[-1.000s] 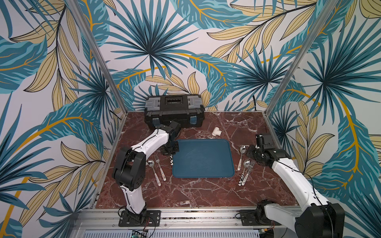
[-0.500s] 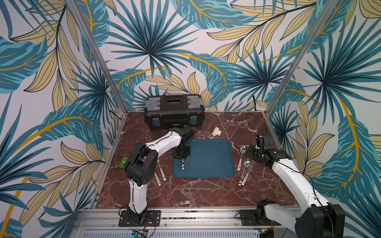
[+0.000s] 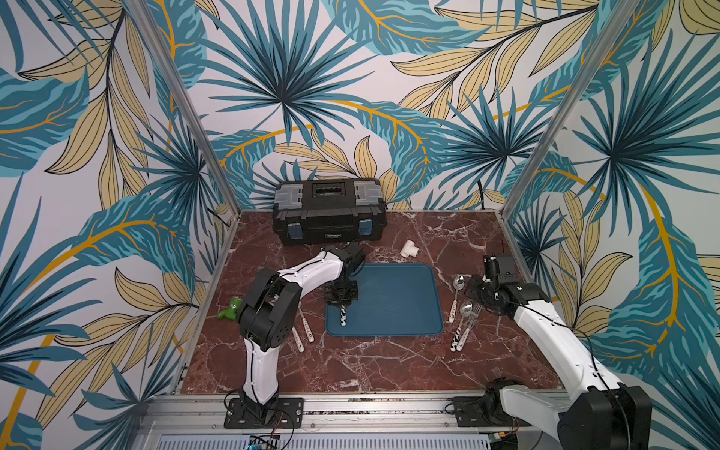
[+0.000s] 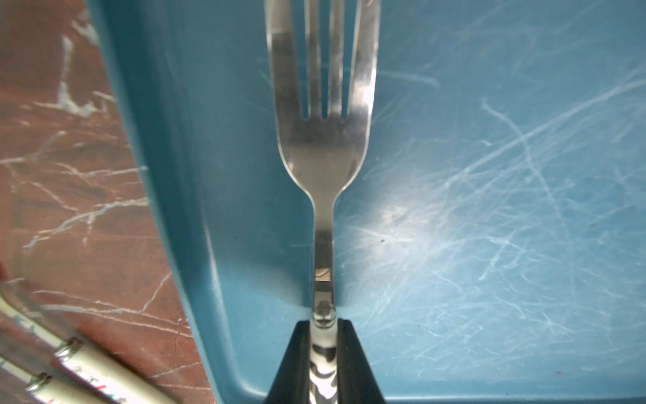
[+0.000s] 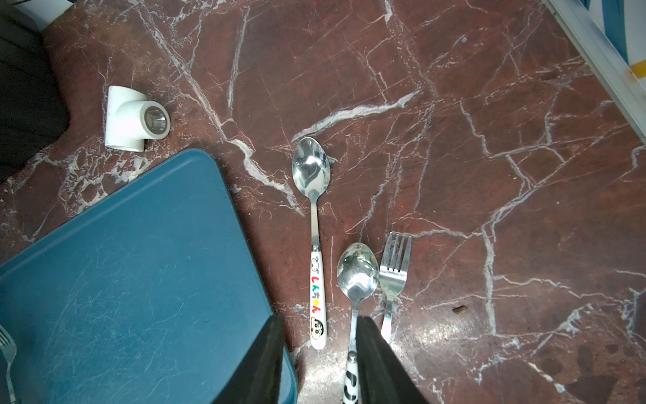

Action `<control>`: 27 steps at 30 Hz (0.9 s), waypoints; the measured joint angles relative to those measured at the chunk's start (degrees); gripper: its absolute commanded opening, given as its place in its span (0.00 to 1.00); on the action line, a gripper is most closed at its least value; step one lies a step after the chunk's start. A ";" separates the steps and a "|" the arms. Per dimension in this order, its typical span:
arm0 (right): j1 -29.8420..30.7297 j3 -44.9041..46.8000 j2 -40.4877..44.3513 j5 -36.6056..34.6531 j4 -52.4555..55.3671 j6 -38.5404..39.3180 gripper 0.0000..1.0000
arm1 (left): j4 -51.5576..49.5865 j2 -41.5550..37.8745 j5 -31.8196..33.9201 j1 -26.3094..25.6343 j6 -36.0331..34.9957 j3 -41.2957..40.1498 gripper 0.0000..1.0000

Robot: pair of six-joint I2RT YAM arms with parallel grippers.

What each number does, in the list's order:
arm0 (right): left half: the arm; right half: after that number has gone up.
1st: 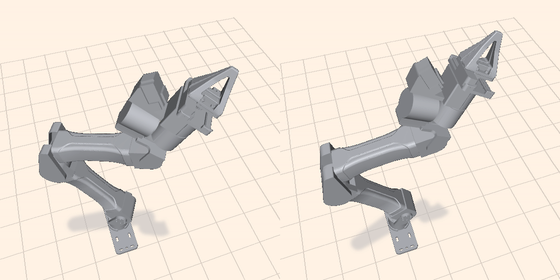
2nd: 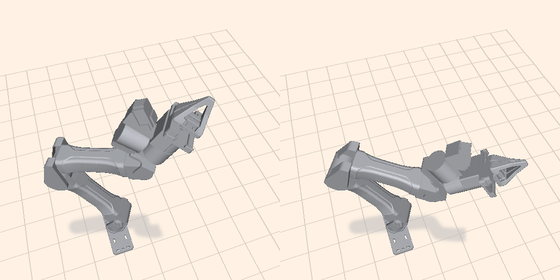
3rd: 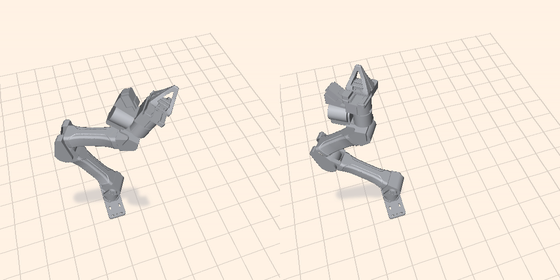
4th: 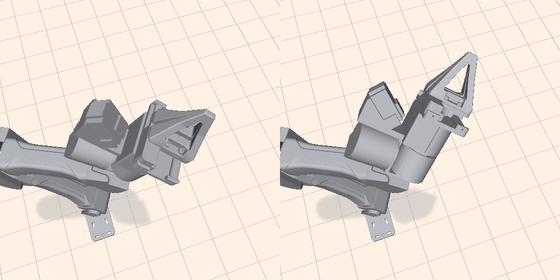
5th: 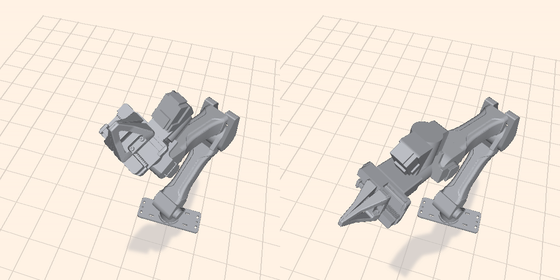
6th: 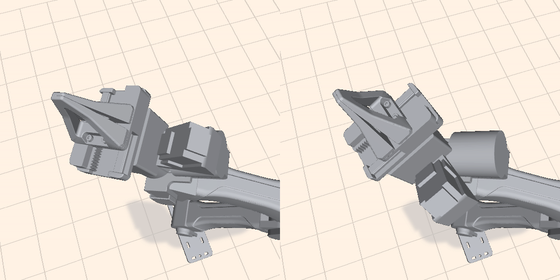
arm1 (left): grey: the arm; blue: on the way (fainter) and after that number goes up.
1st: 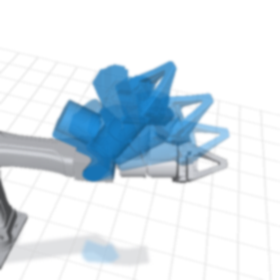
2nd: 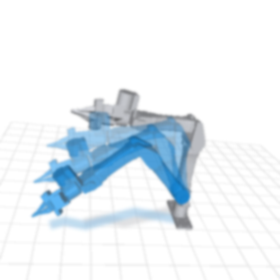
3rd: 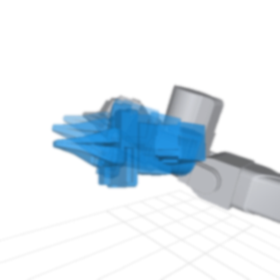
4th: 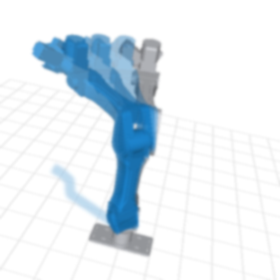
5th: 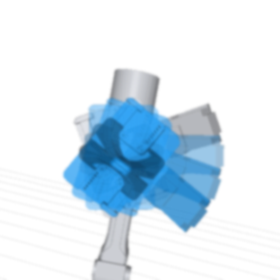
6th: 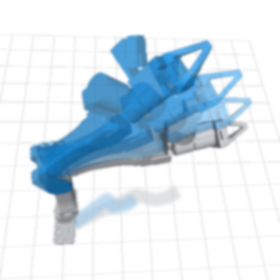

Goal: Set the spoon and fork side by side
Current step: Place the fork on the tray.

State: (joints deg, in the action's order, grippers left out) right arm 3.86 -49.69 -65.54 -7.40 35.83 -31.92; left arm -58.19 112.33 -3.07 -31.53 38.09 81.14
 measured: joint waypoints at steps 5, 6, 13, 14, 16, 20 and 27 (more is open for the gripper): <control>0.00 0.07 0.00 0.00 -0.02 0.00 0.41 | 0.42 0.87 -0.15 0.00 -0.15 -0.04 0.03; 0.00 0.07 0.00 0.00 -0.02 0.00 0.41 | 0.46 1.05 -0.15 0.00 -0.15 -0.04 0.05; 0.00 0.09 0.00 0.20 -0.02 0.00 0.44 | 0.70 1.42 -0.28 0.02 -0.17 -0.22 0.23; 0.00 0.09 0.00 0.20 0.00 0.02 0.45 | 0.70 1.42 -0.28 0.02 -0.17 -0.28 0.26; 0.00 0.09 0.00 0.22 -0.02 0.00 0.45 | 0.63 1.42 -0.39 0.09 -0.26 -0.33 0.30; 0.00 0.11 0.00 0.20 -0.02 0.00 0.46 | 0.70 1.40 -0.63 0.17 -0.31 -0.33 0.36; 0.00 0.11 0.00 0.17 0.00 0.00 0.47 | 0.24 1.38 -0.61 0.17 -1.18 0.59 0.41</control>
State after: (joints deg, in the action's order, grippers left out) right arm 3.86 -49.58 -65.54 -7.22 35.83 -31.92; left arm -57.95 113.71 -3.68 -31.35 36.91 81.73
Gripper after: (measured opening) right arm 0.466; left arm 0.404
